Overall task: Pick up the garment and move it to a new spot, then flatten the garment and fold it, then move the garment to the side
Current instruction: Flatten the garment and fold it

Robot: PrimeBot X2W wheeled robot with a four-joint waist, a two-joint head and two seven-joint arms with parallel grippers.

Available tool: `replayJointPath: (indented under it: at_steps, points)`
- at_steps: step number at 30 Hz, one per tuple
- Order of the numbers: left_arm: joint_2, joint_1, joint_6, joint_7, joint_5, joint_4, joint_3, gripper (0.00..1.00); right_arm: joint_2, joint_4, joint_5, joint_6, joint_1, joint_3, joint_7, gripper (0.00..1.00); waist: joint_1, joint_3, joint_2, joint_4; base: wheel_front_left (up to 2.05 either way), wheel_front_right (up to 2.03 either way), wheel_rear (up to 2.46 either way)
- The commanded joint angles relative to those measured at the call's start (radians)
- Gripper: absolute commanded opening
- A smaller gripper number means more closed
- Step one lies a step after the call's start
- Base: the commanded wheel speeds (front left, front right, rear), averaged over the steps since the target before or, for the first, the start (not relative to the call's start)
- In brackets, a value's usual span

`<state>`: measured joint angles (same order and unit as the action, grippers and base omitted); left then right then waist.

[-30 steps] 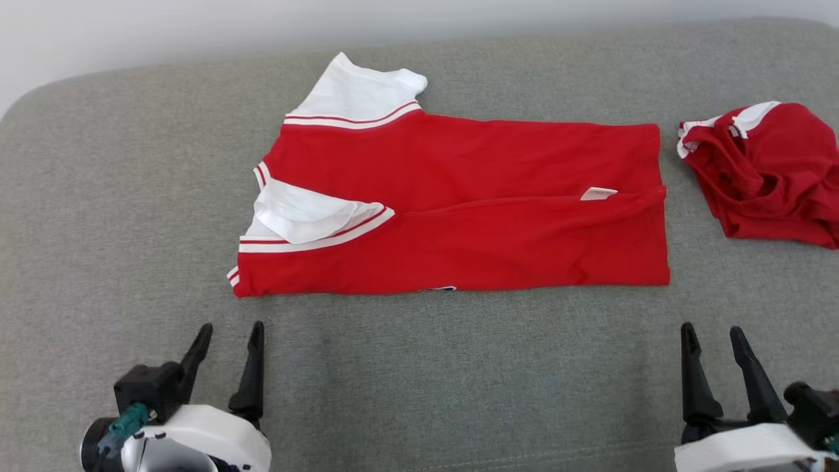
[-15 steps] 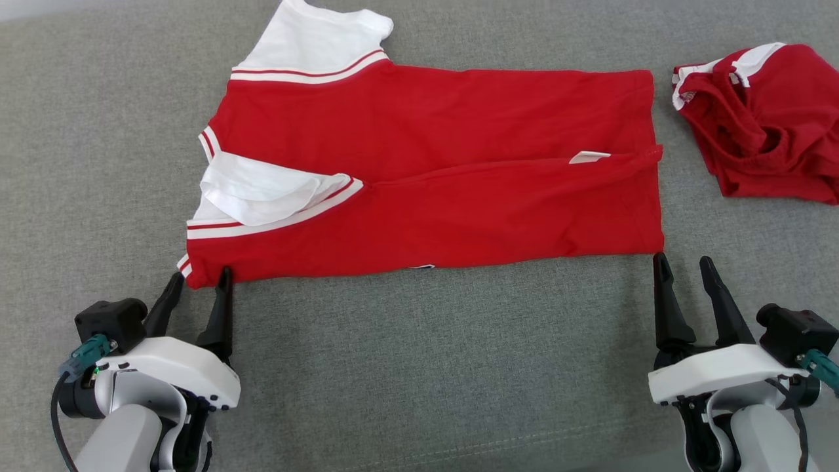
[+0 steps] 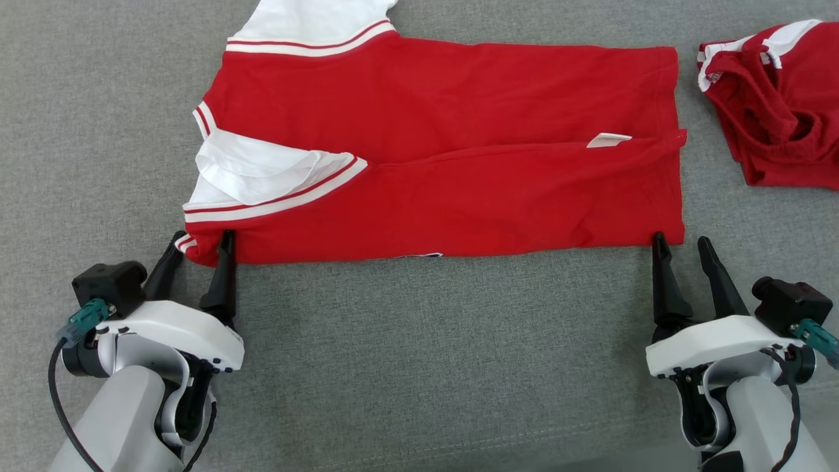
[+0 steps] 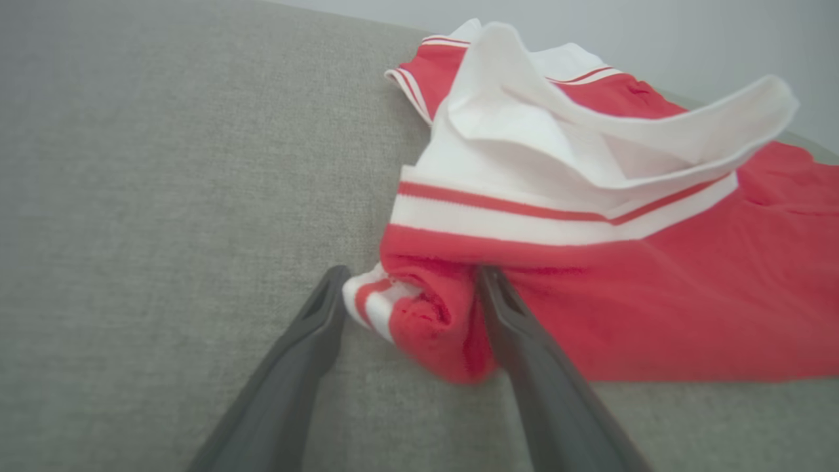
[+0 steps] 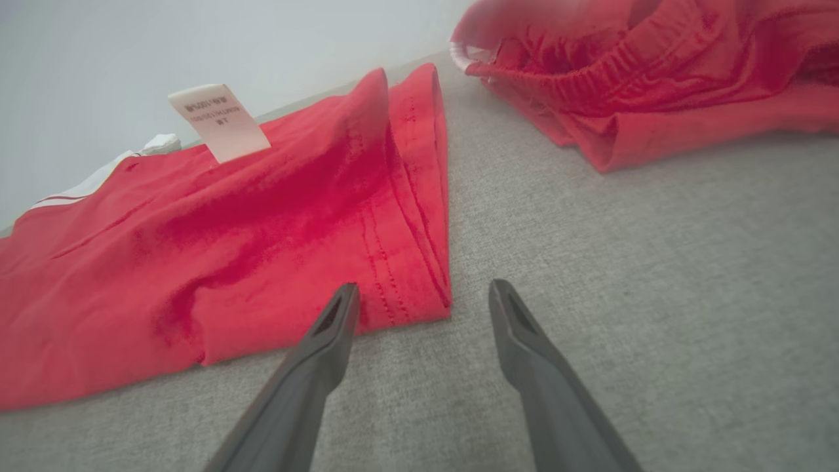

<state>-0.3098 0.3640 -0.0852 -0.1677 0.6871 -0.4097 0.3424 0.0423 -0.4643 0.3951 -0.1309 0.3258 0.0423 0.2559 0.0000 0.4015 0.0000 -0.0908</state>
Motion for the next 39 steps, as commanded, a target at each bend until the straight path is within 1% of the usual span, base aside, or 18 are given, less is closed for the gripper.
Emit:
replayJointPath:
  at_steps: [1, 4, 5, 6, 7, 8, 9, 10, 17, 22, 28, 34, 39]
  points:
    - [-0.022, 0.034, 0.012, -0.002, -0.001, 0.002, -0.024, 1.0, 0.008, 0.01, -0.002, 0.0, 0.02, 0.023, 0.006, 1.0, 0.0, 0.007, 0.0, 0.004, 0.0, 0.0, 0.0]
    - [-0.015, 0.045, 0.025, -0.001, 0.004, -0.009, -0.017, 1.0, 0.008, -0.01, 0.004, 0.0, 0.036, 0.029, 0.006, 1.0, 0.0, 0.015, 0.0, 0.007, 0.0, 0.0, 0.0]
    - [-0.014, 0.049, 0.027, -0.002, 0.004, -0.012, -0.015, 0.9, 0.008, -0.016, 0.005, 0.0, 0.041, 0.033, 0.006, 0.97, 0.0, 0.018, 0.0, 0.008, 0.0, 0.0, 0.0]
    - [-0.014, 0.053, 0.029, -0.002, 0.002, -0.015, -0.012, 0.76, 0.008, -0.022, 0.008, 0.0, 0.047, 0.037, 0.006, 0.56, 0.0, 0.021, 0.0, 0.009, 0.0, 0.0, 0.0]
    - [-0.012, 0.056, 0.032, -0.001, 0.004, -0.018, -0.01, 0.51, 0.008, -0.027, 0.009, 0.0, 0.052, 0.038, 0.006, 0.46, 0.0, 0.024, 0.0, 0.009, 0.0, 0.0, 0.0]
    - [-0.011, 0.058, 0.034, -0.002, 0.005, -0.02, -0.009, 0.33, 0.008, -0.032, 0.01, 0.0, 0.056, 0.041, 0.006, 0.36, 0.0, 0.026, 0.0, 0.01, 0.0, 0.0, 0.0]
    - [-0.01, 0.061, 0.038, -0.002, 0.006, -0.021, -0.007, 0.0, 0.008, -0.037, 0.01, 0.0, 0.06, 0.043, 0.006, 0.16, 0.0, 0.028, 0.0, 0.011, 0.0, 0.0, 0.0]
    - [-0.007, 0.063, 0.043, 0.0, 0.011, -0.022, -0.006, 0.0, 0.008, -0.039, 0.01, 0.0, 0.063, 0.045, 0.006, 0.0, 0.0, 0.029, 0.0, 0.012, 0.0, 0.0, 0.0]
    - [-0.006, 0.066, 0.048, -0.004, 0.014, -0.023, -0.002, 0.0, 0.008, -0.035, 0.01, 0.0, 0.063, 0.046, 0.006, 0.0, 0.0, 0.032, 0.0, 0.015, 0.0, 0.0, 0.0]
    - [-0.003, 0.044, 0.044, -0.011, 0.028, 0.005, -0.008, 0.0, 0.008, -0.001, 0.011, 0.0, 0.029, 0.034, 0.006, 0.0, 0.0, 0.024, 0.0, 0.018, 0.0, 0.0, 0.0]
    - [-0.015, -0.037, 0.012, -0.012, 0.036, 0.116, -0.014, 0.0, 0.008, 0.075, 0.002, 0.0, -0.058, 0.021, 0.006, 0.0, 0.0, 0.002, 0.0, 0.028, 0.0, 0.0, 0.0]
    - [-0.035, -0.148, -0.043, -0.002, 0.035, 0.258, -0.022, 0.0, 0.01, 0.136, -0.029, 0.0, -0.15, 0.005, 0.006, 0.0, 0.0, -0.025, 0.0, 0.047, 0.0, 0.0, 0.0]
    - [-0.047, -0.241, -0.091, 0.01, 0.033, 0.367, -0.023, 0.0, 0.022, 0.166, -0.046, 0.0, -0.22, -0.029, 0.004, 0.0, 0.0, -0.04, 0.0, 0.079, 0.0, 0.0, 0.0]
